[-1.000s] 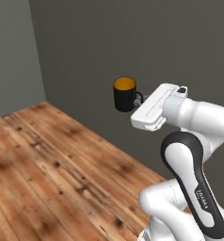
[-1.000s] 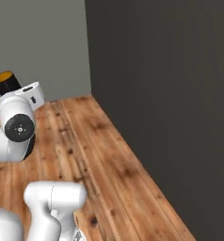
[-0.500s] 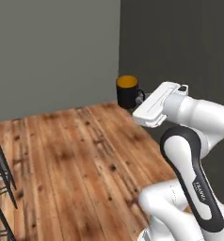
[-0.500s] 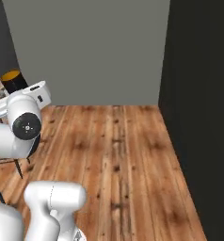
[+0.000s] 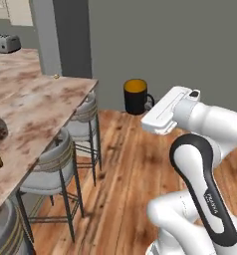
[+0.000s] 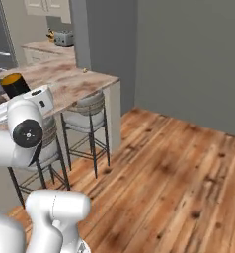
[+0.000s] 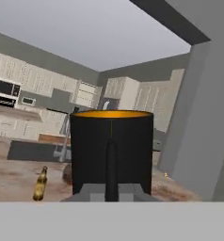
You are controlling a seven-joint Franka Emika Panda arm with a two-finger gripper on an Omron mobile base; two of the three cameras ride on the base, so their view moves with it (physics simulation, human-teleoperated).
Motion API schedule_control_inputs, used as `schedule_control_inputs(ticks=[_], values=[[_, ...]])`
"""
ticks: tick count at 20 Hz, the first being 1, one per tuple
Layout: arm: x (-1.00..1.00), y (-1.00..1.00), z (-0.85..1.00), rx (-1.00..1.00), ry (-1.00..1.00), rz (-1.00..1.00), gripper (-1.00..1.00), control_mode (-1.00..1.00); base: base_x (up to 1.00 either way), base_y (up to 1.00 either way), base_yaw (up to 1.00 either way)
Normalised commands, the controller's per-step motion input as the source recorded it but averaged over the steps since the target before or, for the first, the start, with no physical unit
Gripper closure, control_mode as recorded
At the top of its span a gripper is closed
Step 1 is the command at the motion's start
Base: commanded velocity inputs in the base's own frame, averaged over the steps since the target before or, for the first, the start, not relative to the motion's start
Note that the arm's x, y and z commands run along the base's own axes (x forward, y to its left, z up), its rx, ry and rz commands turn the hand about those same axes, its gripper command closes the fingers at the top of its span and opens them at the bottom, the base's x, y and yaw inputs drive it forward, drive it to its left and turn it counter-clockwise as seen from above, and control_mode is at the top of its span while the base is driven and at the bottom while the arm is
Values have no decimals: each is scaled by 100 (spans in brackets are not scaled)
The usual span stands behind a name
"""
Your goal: Open the cabinet directly in front. Then move the beer and the mug to the dining counter with the jar on it.
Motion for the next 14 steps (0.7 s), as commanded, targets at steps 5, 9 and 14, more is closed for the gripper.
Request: schedule_control_inputs(ticks=[5,9,14], values=[[0,0,0,0,0,0,100,100,55,-2,88],[0,0,0,0,0,0,100,100,91,-56,53],[0,0,0,0,0,0,100,100,92,-100,32]])
